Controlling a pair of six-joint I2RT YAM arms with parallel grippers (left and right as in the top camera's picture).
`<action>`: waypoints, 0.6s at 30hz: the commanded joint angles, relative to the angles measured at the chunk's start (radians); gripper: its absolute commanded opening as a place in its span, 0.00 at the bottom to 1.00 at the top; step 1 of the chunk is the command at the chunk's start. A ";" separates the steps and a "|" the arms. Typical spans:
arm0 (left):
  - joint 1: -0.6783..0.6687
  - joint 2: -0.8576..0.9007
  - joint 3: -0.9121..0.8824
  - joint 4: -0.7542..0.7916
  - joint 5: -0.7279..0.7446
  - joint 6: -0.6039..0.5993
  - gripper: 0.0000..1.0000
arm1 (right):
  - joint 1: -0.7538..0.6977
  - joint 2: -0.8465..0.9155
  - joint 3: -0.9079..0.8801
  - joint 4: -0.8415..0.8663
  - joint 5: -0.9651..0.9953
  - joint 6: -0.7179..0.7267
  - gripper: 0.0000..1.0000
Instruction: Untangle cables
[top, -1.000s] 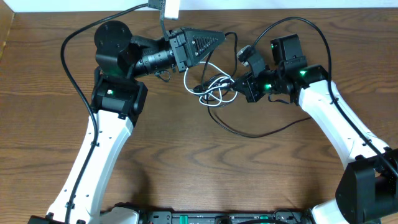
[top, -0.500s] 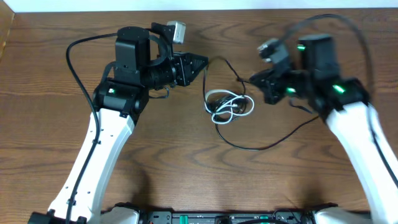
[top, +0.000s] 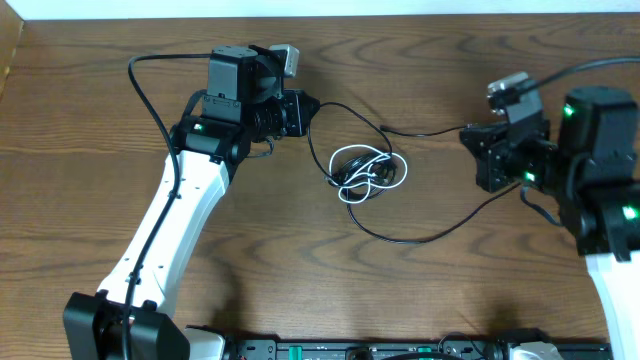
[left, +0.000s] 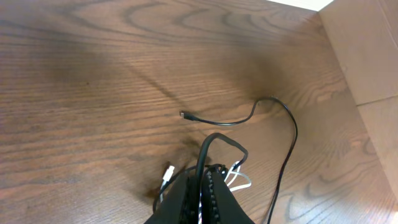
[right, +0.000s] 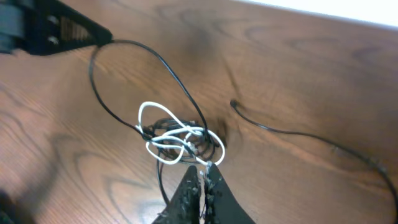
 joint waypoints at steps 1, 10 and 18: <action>-0.002 -0.009 0.005 0.000 0.025 0.017 0.09 | -0.003 0.087 0.004 -0.010 0.012 -0.016 0.10; -0.002 -0.009 -0.011 -0.026 0.025 0.018 0.09 | 0.003 0.316 0.004 -0.010 0.004 -0.005 0.38; -0.002 -0.006 -0.018 -0.026 0.025 0.018 0.09 | 0.055 0.472 0.004 0.007 -0.042 -0.006 0.35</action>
